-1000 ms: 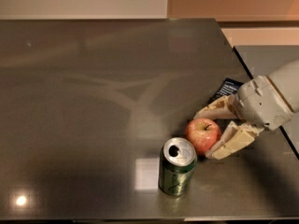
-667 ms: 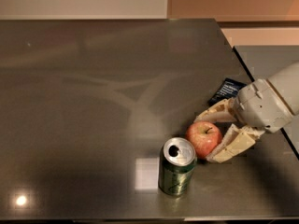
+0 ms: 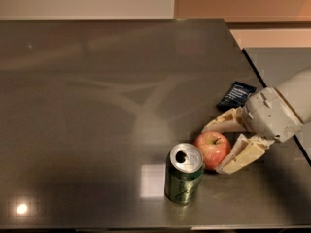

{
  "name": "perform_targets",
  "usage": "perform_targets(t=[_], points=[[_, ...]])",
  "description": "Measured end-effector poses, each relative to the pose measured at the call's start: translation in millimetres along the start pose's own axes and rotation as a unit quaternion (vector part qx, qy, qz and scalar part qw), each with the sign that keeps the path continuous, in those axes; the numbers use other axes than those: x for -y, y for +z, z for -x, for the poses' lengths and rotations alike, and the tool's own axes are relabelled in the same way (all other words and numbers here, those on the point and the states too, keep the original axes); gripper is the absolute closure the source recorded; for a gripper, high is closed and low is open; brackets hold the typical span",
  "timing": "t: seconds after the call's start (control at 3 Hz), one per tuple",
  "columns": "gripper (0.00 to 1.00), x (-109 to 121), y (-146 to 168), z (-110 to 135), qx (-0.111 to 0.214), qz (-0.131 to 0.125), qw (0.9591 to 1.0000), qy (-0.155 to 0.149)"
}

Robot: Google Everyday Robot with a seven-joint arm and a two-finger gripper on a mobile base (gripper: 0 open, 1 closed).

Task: Move apple near green can

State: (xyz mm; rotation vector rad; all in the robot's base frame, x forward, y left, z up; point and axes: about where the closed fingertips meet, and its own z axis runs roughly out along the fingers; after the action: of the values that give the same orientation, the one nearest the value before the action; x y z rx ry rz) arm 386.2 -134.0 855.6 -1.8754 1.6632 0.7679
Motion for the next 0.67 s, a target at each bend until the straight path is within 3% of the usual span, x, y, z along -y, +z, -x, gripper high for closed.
perform_targets(t=[0.67], points=[[0.13,4.8,0.7,-9.4,-0.012,-0.010,0.9999,0.000]])
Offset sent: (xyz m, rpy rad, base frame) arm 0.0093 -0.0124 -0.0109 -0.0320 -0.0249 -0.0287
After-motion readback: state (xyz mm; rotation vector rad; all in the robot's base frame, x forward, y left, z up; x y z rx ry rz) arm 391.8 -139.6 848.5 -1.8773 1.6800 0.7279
